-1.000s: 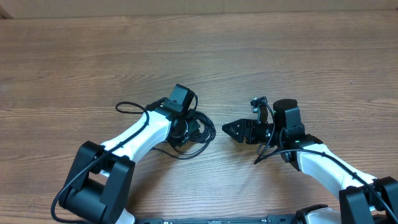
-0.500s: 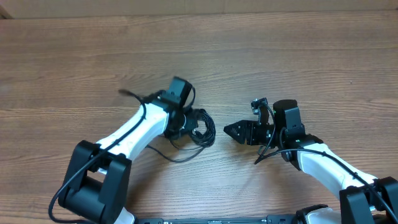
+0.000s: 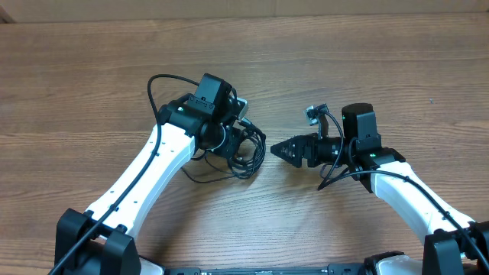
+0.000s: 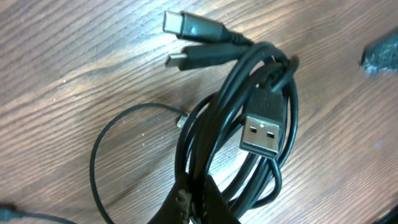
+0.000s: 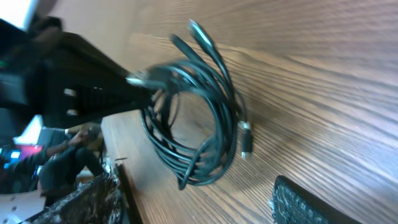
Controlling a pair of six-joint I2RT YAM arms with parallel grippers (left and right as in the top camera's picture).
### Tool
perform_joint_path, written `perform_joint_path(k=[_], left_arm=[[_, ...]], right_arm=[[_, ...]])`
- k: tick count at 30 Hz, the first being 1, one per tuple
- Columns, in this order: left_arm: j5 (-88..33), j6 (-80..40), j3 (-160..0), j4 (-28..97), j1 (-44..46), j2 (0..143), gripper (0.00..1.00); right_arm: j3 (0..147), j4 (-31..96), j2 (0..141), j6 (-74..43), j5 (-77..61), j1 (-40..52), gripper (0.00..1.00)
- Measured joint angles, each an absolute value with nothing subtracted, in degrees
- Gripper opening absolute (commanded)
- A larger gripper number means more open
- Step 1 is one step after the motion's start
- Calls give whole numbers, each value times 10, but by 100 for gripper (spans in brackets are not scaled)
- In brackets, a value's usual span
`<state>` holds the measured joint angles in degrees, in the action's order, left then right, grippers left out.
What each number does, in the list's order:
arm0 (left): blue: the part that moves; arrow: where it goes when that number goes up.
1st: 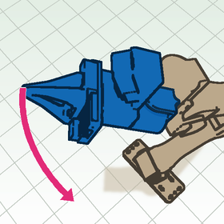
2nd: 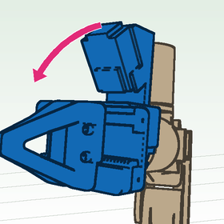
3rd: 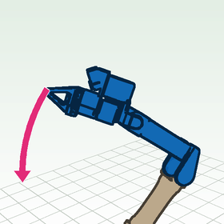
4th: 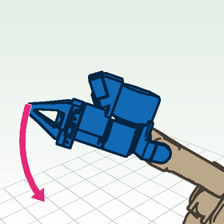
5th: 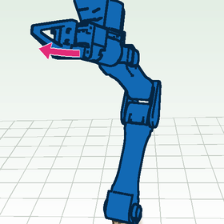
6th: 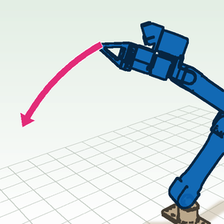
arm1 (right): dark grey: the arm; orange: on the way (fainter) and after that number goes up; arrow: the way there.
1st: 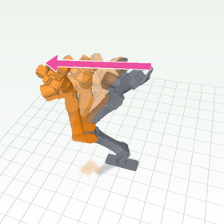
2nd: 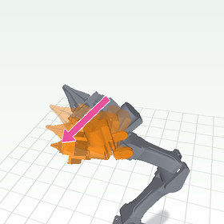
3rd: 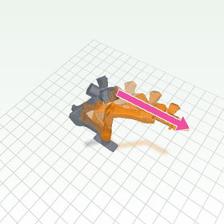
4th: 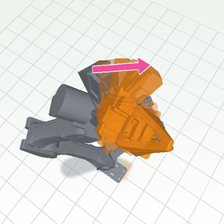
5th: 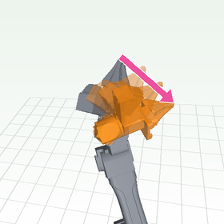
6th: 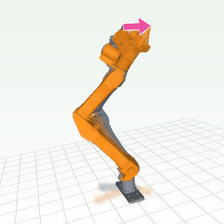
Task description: Untangle cables
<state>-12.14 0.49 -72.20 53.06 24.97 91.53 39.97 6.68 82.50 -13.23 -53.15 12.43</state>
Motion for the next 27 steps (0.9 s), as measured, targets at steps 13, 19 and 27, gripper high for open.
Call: perform_joint_path(k=[13,19,27], left_arm=[[-200,127,-722,543,238,898,4],[-221,152,-722,556,236,898,4],[-272,157,-722,555,196,898,4]], right_arm=[[401,-3,825,-119,-555,184,53],[401,2,825,-119,-507,190,52],[401,40,825,-120,-460,190,60]])
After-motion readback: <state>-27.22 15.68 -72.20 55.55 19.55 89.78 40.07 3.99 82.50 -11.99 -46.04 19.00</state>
